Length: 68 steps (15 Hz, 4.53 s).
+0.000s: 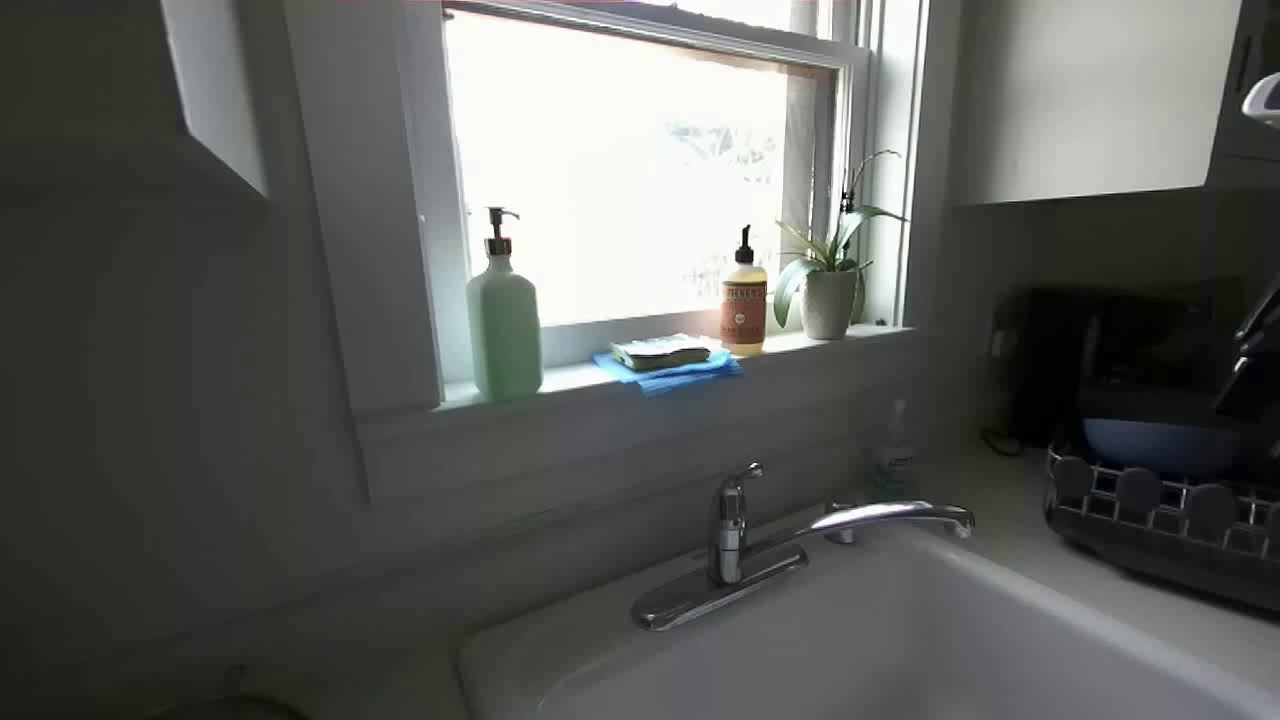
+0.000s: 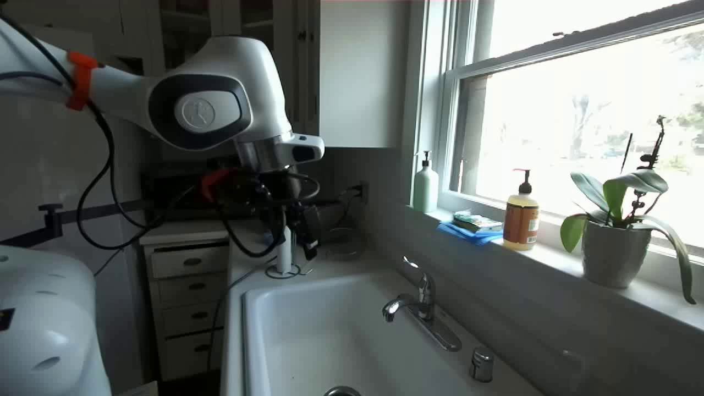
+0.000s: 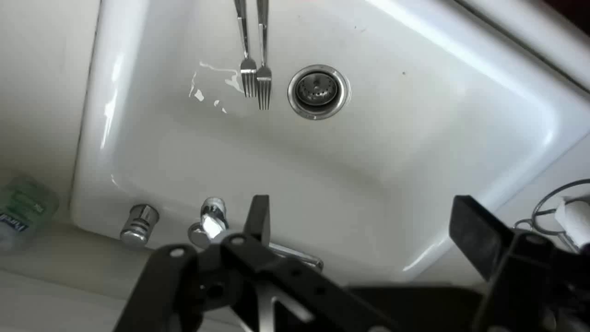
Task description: Put the bottle on the window sill
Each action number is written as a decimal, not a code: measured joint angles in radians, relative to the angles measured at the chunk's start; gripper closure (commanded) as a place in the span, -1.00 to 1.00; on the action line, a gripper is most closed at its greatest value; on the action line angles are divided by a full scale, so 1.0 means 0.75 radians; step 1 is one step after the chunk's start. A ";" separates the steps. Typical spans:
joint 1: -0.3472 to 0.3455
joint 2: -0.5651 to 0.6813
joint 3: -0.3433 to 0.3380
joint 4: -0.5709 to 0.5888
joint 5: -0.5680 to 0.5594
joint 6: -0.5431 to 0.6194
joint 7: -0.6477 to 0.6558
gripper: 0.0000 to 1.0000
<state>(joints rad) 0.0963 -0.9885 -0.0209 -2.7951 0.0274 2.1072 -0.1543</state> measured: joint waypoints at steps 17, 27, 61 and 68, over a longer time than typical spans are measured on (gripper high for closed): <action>-0.143 0.176 0.002 0.081 -0.015 0.170 0.122 -1.00; -0.351 0.559 0.024 0.321 -0.084 0.339 0.374 -1.00; -0.454 1.575 -0.223 1.250 -0.143 0.388 0.704 -1.00; -0.454 1.770 -0.281 1.415 -0.137 0.307 0.704 -1.00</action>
<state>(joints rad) -0.2443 0.3392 -0.2313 -1.7341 -0.0752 2.3371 0.3738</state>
